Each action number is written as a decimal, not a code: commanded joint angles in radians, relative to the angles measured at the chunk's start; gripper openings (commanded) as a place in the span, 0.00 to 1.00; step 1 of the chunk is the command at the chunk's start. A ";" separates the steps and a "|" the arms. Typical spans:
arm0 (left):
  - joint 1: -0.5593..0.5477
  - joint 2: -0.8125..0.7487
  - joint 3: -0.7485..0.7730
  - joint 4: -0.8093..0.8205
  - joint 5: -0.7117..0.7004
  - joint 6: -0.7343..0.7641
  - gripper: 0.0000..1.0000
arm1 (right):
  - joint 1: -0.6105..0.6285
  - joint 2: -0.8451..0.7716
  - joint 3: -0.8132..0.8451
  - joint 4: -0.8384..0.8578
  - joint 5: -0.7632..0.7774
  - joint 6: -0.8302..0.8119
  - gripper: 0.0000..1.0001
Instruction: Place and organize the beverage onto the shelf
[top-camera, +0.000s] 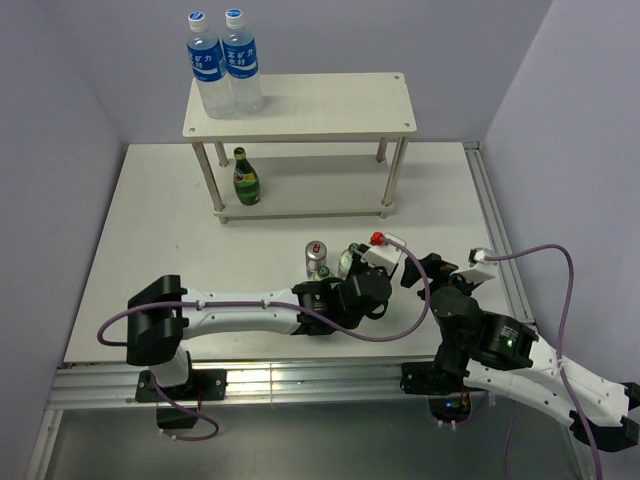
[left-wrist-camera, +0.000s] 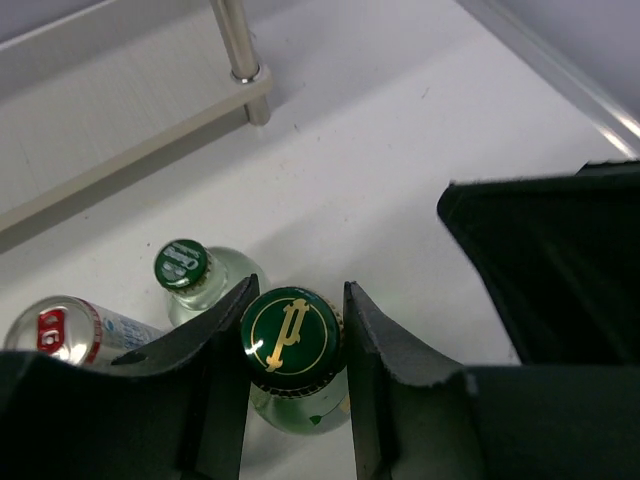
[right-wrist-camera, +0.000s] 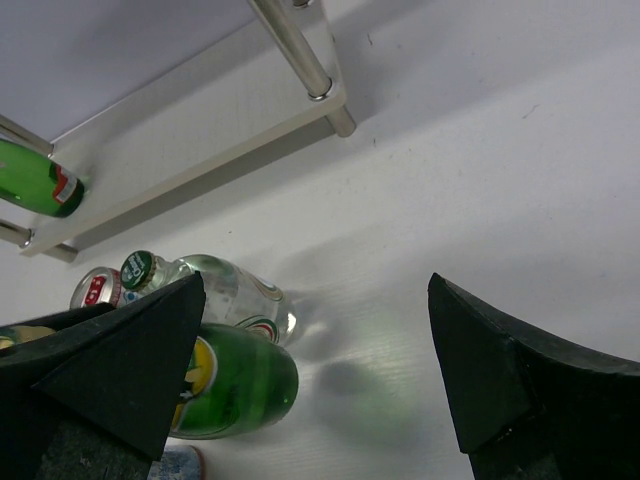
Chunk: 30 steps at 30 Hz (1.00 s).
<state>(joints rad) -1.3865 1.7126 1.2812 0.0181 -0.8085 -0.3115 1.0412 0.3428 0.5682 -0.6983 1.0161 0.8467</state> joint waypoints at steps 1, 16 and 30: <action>-0.008 -0.129 0.127 0.025 -0.031 -0.014 0.00 | 0.008 -0.010 -0.002 0.023 0.026 0.003 0.99; 0.118 -0.318 0.191 0.077 -0.074 0.247 0.00 | 0.008 -0.018 -0.002 0.023 0.026 0.005 0.99; 0.581 -0.309 0.044 0.244 0.130 0.212 0.00 | 0.006 -0.010 -0.004 0.031 0.026 -0.001 0.99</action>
<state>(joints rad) -0.8337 1.4200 1.3079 0.0574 -0.7540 -0.0921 1.0412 0.3359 0.5678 -0.6952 1.0161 0.8463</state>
